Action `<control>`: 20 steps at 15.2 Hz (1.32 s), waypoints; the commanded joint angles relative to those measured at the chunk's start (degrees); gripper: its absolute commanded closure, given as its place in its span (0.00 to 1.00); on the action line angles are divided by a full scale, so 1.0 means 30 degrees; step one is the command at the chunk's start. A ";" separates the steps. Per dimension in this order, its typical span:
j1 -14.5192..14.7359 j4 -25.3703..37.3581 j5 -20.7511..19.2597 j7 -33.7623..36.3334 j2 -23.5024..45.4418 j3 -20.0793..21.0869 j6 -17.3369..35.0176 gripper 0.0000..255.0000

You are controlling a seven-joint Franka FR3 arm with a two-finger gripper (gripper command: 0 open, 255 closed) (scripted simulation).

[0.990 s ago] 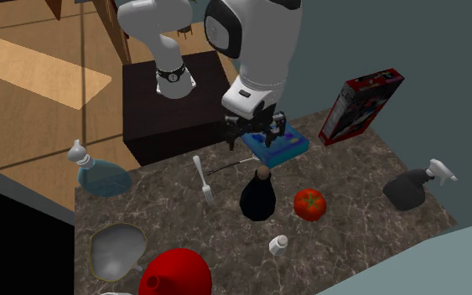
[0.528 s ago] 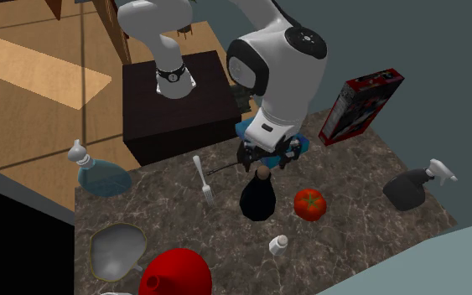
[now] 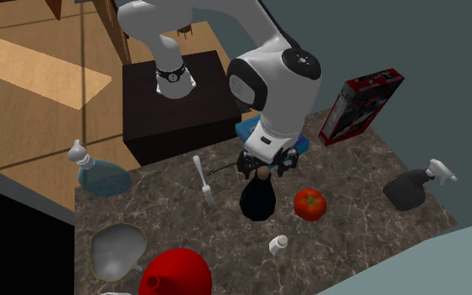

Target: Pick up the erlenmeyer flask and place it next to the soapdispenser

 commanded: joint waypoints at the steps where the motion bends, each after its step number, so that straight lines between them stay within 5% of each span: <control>1: -0.0001 -0.0004 -0.0011 0.0005 0.0024 -0.0006 0.0034 0.00; 5: -0.0001 -0.0005 -0.0010 0.0005 0.0023 -0.0006 0.0032 0.00; 6: -0.0001 -0.0005 -0.0010 0.0005 0.0023 -0.0006 0.0032 1.00; 20: -0.0061 0.0477 0.0291 -0.0294 -0.0558 0.0120 -0.0987 1.00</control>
